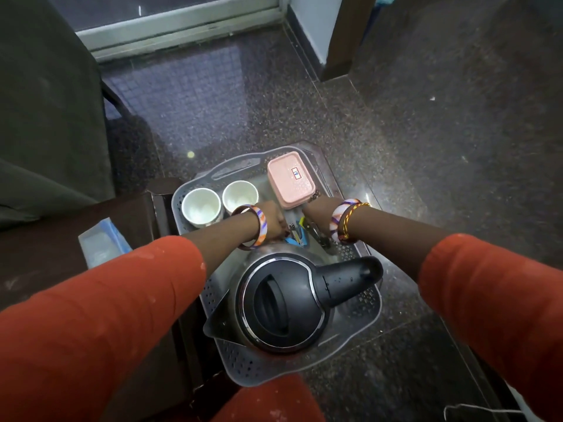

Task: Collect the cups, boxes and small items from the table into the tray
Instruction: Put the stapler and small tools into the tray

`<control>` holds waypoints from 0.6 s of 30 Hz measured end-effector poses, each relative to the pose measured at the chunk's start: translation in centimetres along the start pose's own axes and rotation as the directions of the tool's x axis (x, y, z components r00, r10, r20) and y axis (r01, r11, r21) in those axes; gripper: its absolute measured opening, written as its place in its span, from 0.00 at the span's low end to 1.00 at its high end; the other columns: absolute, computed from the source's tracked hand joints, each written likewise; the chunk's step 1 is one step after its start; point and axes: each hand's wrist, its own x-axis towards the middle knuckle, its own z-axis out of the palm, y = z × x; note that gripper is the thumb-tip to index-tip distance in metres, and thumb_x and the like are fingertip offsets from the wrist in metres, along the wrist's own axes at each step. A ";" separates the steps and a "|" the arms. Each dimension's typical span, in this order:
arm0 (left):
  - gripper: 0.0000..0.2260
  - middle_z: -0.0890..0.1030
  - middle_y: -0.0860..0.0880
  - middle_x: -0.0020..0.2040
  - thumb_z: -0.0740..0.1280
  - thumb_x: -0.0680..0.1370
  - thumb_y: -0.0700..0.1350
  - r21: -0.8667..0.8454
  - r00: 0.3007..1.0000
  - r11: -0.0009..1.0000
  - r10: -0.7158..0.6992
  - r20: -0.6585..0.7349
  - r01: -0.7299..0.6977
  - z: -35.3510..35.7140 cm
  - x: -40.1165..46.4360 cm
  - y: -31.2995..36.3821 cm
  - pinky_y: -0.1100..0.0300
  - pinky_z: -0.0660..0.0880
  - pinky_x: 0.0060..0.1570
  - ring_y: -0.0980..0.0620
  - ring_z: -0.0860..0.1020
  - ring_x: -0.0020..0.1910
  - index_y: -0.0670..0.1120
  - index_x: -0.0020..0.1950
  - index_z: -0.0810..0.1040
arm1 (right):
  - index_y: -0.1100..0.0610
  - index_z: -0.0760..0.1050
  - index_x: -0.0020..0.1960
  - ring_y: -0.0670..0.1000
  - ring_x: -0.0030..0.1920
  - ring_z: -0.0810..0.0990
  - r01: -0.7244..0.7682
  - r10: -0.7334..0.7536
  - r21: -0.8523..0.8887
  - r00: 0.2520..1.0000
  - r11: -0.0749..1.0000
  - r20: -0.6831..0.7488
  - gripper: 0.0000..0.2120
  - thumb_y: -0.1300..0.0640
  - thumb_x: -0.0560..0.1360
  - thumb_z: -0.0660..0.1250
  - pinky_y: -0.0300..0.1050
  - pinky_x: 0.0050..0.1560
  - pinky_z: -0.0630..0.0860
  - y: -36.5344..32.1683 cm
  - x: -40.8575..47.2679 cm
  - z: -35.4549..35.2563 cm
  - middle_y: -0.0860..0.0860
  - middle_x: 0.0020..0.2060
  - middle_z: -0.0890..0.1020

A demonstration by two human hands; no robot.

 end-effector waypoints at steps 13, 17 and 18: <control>0.15 0.80 0.42 0.59 0.63 0.75 0.38 0.107 0.999 0.994 0.022 -0.037 -0.017 0.3 0.7 -0.6 0.55 0.74 0.60 0.42 0.78 0.58 0.42 0.60 0.79 | 0.60 0.67 0.66 0.61 0.54 0.79 0.047 -0.070 -0.142 0.985 0.989 -0.158 0.20 0.68 0.75 0.58 0.49 0.48 0.76 0.5 -0.5 1.6 0.61 0.58 0.74; 0.13 0.79 0.45 0.61 0.64 0.75 0.40 0.116 0.998 0.993 0.019 -0.059 -0.012 0.2 0.9 -0.7 0.57 0.72 0.59 0.45 0.77 0.59 0.44 0.59 0.79 | 0.61 0.68 0.64 0.60 0.53 0.79 0.077 -0.110 -0.211 0.983 0.974 -0.150 0.17 0.68 0.75 0.58 0.49 0.45 0.76 0.6 -0.9 1.4 0.61 0.59 0.73; 0.13 0.80 0.45 0.61 0.64 0.75 0.40 0.109 0.998 0.994 0.016 -0.062 -0.010 0.2 0.8 -0.7 0.57 0.72 0.59 0.46 0.77 0.59 0.44 0.58 0.79 | 0.62 0.69 0.63 0.60 0.52 0.80 0.083 -0.114 -0.223 0.984 0.971 -0.134 0.16 0.68 0.75 0.58 0.48 0.44 0.75 0.8 -0.8 1.5 0.60 0.59 0.73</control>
